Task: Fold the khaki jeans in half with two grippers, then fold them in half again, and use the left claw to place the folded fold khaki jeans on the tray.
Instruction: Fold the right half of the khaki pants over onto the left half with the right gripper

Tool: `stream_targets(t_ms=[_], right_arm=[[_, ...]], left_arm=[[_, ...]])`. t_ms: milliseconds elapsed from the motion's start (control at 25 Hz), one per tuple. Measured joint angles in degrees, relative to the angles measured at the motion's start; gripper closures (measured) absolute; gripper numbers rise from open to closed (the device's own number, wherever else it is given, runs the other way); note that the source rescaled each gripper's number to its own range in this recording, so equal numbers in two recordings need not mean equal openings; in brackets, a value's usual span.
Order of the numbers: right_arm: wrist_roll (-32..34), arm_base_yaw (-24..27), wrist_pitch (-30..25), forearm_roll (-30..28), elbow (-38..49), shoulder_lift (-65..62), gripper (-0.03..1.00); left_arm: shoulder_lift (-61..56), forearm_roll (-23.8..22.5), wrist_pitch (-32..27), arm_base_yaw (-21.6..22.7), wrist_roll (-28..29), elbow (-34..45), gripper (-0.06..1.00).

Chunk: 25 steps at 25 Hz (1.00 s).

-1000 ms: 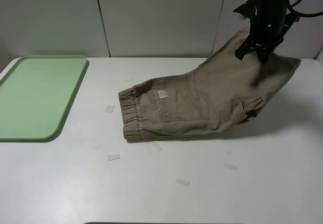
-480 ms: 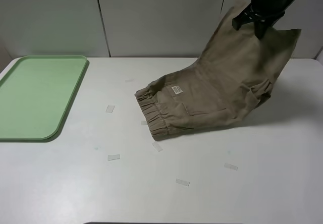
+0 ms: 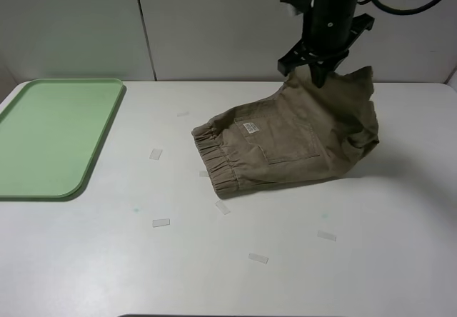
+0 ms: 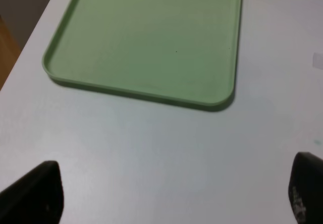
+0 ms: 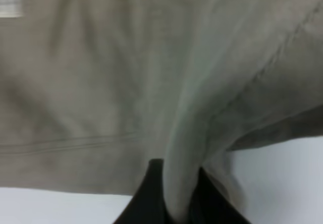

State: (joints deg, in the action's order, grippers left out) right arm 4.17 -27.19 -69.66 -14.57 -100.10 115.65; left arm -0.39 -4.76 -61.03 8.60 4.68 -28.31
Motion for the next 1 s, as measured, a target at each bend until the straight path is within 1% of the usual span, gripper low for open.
stream_targets(t_ms=[200, 480, 640, 800, 840, 880, 920, 1000], right_arm=[[4.5, -6.8, 0.0, 0.2, 0.0, 0.0, 0.93], [5.7, -13.4, 0.5, 0.9, 0.1, 0.0, 0.93], [6.2, -15.3, 0.5, 1.3, 0.1, 1.1, 0.93], [7.9, -15.5, 1.3, 2.5, 0.1, 2.7, 0.93], [8.4, -15.5, 1.7, 2.5, 0.1, 2.7, 0.92], [9.0, -15.5, 2.2, 2.5, 0.1, 2.7, 0.85], [9.3, -15.5, 2.8, 2.7, 0.1, 2.7, 0.72], [9.4, -15.5, 4.0, 3.2, 0.1, 2.7, 0.29]], left_arm=[[0.0, 0.0, 0.0, 0.0, 0.0, 0.0, 0.07], [0.0, 0.0, 0.0, 0.0, 0.0, 0.0, 0.07], [0.0, 0.0, 0.0, 0.0, 0.0, 0.0, 0.07], [0.0, 0.0, 0.0, 0.0, 0.0, 0.0, 0.07], [0.0, 0.0, 0.0, 0.0, 0.0, 0.0, 0.07], [0.0, 0.0, 0.0, 0.0, 0.0, 0.0, 0.07], [0.0, 0.0, 0.0, 0.0, 0.0, 0.0, 0.07], [0.0, 0.0, 0.0, 0.0, 0.0, 0.0, 0.07]])
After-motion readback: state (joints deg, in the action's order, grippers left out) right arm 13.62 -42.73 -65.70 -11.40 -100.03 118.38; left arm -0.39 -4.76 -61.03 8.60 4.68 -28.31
